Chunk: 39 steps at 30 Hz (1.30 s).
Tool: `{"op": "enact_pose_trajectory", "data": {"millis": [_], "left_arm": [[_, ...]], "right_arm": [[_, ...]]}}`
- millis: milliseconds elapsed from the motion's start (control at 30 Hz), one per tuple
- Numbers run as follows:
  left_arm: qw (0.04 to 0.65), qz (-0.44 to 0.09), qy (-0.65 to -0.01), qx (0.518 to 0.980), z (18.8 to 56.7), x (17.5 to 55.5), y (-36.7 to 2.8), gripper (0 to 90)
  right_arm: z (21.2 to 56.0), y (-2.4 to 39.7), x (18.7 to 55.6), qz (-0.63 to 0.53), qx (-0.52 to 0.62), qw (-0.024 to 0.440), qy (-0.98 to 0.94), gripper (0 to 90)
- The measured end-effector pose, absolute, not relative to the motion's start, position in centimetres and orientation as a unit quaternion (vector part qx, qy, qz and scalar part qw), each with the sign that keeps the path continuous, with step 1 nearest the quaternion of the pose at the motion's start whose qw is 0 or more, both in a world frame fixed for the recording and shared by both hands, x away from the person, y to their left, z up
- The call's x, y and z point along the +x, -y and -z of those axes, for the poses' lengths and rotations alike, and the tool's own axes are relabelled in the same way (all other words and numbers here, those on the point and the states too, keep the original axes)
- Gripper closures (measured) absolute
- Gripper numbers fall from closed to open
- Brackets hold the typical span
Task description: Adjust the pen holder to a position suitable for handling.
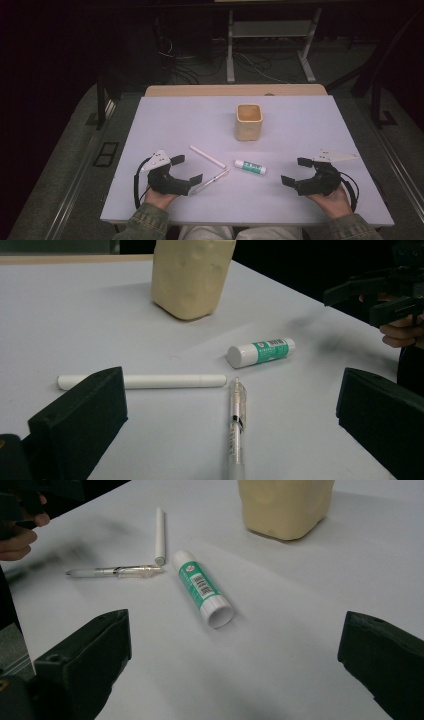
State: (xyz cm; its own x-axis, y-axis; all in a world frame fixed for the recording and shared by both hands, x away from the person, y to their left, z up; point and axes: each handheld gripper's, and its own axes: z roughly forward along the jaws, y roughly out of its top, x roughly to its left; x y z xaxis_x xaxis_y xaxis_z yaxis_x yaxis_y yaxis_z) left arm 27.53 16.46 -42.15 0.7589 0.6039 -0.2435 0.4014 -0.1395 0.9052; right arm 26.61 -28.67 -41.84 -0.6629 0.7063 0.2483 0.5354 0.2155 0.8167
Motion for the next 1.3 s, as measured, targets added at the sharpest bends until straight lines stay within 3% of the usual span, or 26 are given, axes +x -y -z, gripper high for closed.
{"op": "enact_pose_trajectory", "data": {"millis": [1300], "left_arm": [[0.567,-0.086,-0.340,0.746,42.1,27.4,-16.6,0.0]], "right_arm": [[40.2,28.0,27.4,-0.453,0.378,0.080,-0.803,0.4]]}}
